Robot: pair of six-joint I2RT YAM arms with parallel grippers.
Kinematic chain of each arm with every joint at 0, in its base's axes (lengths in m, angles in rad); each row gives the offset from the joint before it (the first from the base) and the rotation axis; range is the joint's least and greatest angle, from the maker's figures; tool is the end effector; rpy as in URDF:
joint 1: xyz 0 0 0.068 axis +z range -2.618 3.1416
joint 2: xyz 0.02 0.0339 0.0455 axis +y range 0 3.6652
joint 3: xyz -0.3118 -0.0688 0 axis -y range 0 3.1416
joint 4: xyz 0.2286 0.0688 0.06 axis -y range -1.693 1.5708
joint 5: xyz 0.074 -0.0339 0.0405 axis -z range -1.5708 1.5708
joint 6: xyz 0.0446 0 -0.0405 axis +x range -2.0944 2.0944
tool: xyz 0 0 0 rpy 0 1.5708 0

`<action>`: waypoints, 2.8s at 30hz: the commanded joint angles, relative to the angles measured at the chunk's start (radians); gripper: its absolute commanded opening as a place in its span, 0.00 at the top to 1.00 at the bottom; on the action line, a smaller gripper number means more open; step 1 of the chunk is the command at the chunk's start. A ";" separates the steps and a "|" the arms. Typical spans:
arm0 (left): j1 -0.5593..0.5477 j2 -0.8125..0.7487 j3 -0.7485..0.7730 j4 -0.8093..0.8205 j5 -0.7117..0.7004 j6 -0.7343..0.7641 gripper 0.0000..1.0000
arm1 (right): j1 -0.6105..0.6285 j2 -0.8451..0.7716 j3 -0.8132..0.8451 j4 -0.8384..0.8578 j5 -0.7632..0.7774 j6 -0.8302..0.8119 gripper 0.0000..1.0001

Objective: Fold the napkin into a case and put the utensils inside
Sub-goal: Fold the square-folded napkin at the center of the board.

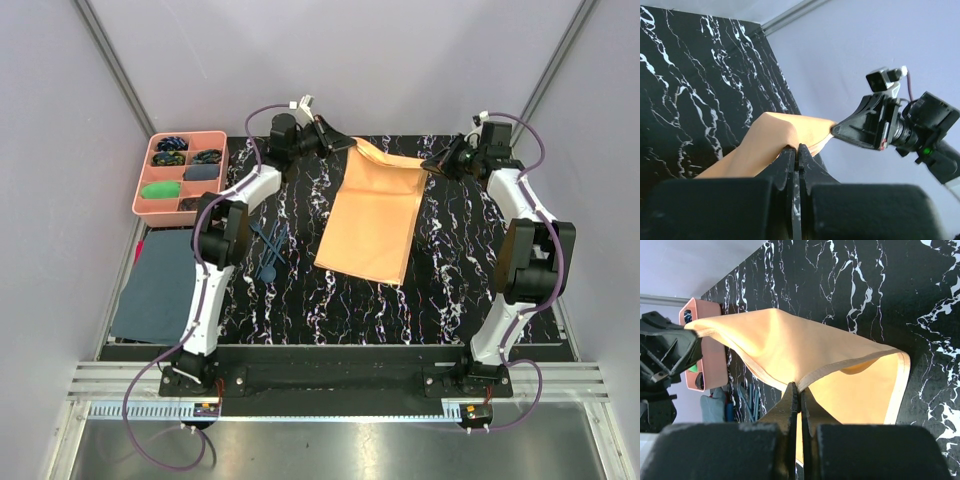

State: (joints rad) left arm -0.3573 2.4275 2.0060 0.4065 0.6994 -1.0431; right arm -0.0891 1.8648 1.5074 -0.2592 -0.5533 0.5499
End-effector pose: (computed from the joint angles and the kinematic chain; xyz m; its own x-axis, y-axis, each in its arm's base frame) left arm 0.5491 -0.2357 0.2773 -0.7593 -0.4222 -0.4951 0.4263 0.2522 -0.8687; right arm 0.4372 -0.0155 0.3234 -0.6747 0.5067 -0.5368 0.0015 0.7281 0.6854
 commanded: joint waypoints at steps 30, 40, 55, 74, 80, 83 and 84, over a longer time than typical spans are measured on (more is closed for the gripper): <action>0.077 0.271 0.328 0.350 0.232 0.018 1.00 | -0.004 0.071 -0.027 0.170 -0.115 0.127 1.00; 0.110 0.105 0.019 0.543 0.391 -0.113 1.00 | -0.003 -0.016 -0.165 0.175 -0.180 0.162 1.00; 0.063 -0.351 -0.708 0.477 0.258 -0.258 1.00 | 0.037 -0.125 -0.406 0.141 -0.238 0.131 1.00; -0.077 -0.694 -1.155 -0.344 0.094 0.204 1.00 | 0.052 -0.265 -0.729 0.075 -0.251 0.039 1.00; -0.078 -0.708 -1.201 -0.402 0.074 0.227 1.00 | 0.052 -0.302 -0.762 0.028 -0.243 0.009 1.00; -0.083 -0.740 -1.225 -0.454 0.042 0.256 1.00 | 0.052 -0.322 -0.773 0.008 -0.217 0.002 1.00; -0.083 -0.736 -1.225 -0.478 0.013 0.271 1.00 | 0.052 -0.319 -0.776 0.003 -0.214 -0.002 1.00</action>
State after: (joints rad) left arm -0.4374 1.7485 0.7963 0.0216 0.7776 -0.8379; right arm -0.0437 1.5936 0.7403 -0.2264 -0.7853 0.5819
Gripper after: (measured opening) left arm 0.022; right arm 0.014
